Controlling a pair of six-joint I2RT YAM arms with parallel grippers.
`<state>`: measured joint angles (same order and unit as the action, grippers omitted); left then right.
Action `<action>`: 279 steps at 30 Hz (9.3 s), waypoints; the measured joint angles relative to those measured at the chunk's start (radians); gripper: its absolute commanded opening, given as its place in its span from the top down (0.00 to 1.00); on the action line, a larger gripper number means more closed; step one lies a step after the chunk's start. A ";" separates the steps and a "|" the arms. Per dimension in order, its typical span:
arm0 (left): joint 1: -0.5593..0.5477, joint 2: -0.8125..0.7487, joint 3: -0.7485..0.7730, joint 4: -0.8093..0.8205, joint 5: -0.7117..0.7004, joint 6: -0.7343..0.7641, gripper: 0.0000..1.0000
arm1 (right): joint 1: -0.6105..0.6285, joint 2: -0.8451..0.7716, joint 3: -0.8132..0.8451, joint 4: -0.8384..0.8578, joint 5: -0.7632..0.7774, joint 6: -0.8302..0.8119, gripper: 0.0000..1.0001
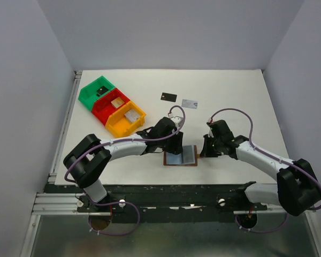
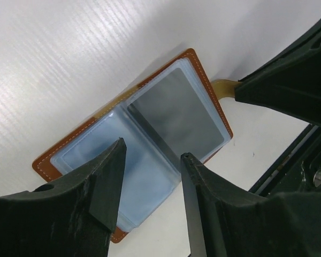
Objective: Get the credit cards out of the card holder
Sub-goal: Remove the credit card from the card holder.
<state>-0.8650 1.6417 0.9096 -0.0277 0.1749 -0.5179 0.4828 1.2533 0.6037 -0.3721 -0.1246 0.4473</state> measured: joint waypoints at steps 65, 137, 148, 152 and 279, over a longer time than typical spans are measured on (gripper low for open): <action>-0.021 0.113 0.180 -0.149 0.011 0.037 0.26 | 0.000 -0.201 0.000 0.035 -0.210 0.000 1.00; -0.087 0.185 0.269 -0.212 -0.035 0.106 0.30 | 0.000 -0.258 -0.003 -0.059 -0.032 0.016 0.41; 0.044 -0.109 0.032 -0.092 -0.074 -0.002 0.44 | 0.002 -0.402 0.032 -0.029 -0.098 0.019 0.85; 0.088 -0.148 -0.036 -0.031 -0.078 -0.053 0.58 | 0.039 -0.327 0.035 0.087 -0.216 0.059 0.85; 0.118 -0.032 -0.168 0.168 -0.067 -0.180 0.50 | -0.027 0.361 -0.067 0.713 -0.497 0.286 0.65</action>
<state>-0.7467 1.6096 0.7418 0.1406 0.1078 -0.6983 0.4561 1.6142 0.5365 0.3412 -0.6220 0.7330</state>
